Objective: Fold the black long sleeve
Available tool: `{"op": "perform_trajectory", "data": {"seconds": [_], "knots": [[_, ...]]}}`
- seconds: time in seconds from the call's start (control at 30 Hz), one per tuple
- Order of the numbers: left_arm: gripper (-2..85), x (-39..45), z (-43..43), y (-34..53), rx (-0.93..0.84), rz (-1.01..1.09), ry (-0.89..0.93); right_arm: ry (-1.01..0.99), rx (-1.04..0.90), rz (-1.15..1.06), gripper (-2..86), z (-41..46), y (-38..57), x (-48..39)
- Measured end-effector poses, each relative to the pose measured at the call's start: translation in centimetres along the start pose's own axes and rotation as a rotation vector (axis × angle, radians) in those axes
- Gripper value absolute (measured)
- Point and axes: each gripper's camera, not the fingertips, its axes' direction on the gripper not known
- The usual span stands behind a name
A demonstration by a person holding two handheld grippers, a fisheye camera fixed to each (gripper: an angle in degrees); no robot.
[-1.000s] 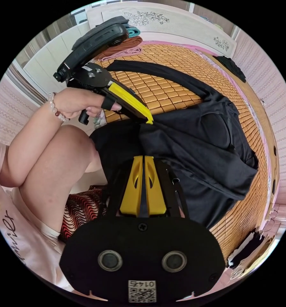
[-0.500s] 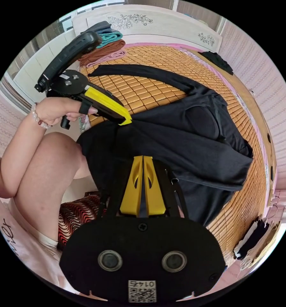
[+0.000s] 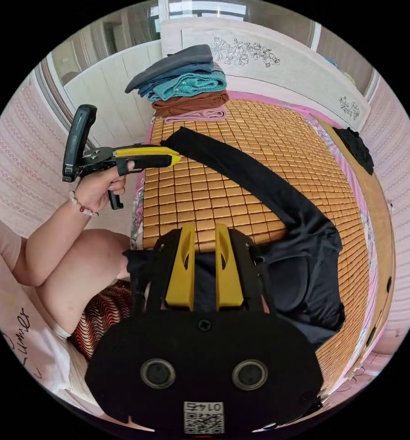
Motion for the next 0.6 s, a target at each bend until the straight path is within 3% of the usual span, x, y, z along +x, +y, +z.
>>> {"op": "perform_trajectory", "data": {"seconds": [0.17, 0.3, 0.47, 0.6], "knots": [[6.2, -6.2, -1.9, 1.0, 0.121, -0.245, -0.128, 0.048, -0.006, -0.162, 8.3, 3.8, -12.0, 0.7], [7.0, -9.4, -1.0, 1.5, 0.087, -0.369, -0.173, 0.018, -0.050, -0.226, 8.4, 7.6, -18.7, 0.1], [7.8, -10.7, -0.2, 1.4, 0.066, -0.390, -0.172, -0.013, -0.112, -0.259, 9.5, 12.6, -24.8, -1.2], [4.7, -10.8, 0.1, 1.5, 0.085, -0.378, -0.191, -0.034, -0.134, -0.267, 5.2, 14.7, -25.6, -0.6]]}}
